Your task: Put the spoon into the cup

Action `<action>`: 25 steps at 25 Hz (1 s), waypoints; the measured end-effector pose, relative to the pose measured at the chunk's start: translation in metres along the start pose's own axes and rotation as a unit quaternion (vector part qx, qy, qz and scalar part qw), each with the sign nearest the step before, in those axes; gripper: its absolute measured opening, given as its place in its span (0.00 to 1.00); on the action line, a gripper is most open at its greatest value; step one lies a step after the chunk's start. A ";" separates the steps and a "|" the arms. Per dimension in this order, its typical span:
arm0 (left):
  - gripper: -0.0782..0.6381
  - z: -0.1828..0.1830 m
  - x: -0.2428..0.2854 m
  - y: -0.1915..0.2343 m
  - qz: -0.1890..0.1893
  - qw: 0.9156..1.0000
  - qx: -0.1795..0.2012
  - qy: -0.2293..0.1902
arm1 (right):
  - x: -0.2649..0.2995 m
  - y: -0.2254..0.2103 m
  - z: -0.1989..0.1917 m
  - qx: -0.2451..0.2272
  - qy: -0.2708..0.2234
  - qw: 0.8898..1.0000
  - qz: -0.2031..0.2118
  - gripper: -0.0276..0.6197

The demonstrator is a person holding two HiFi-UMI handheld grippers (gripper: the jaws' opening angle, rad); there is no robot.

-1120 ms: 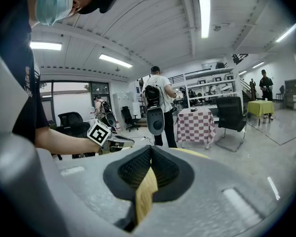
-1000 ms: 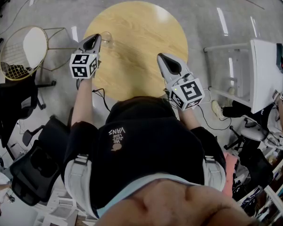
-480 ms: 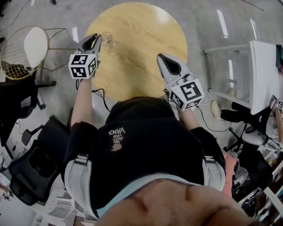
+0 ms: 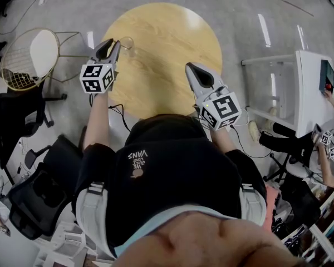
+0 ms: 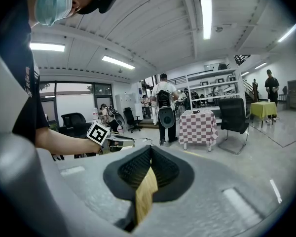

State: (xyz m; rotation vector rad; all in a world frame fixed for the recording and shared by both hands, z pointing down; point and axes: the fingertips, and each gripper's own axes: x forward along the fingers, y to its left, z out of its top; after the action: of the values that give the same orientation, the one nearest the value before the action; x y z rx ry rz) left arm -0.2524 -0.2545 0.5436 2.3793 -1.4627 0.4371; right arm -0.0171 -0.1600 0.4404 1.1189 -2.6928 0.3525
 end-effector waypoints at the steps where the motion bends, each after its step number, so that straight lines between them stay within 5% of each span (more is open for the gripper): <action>1: 0.24 0.001 -0.002 0.000 0.001 1.000 0.000 -0.002 | 0.000 0.001 0.000 -0.001 0.000 1.000 0.002 0.04; 25: 0.15 0.035 -0.069 -0.041 0.036 0.998 -0.005 -0.060 | -0.001 0.011 0.023 -0.021 -0.015 0.997 0.078 0.04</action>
State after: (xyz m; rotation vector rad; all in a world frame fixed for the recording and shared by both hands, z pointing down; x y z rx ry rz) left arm -0.2418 -0.1965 0.4792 2.3884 -1.6034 0.3088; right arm -0.0266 -0.1588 0.4168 0.9116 -2.8079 0.3053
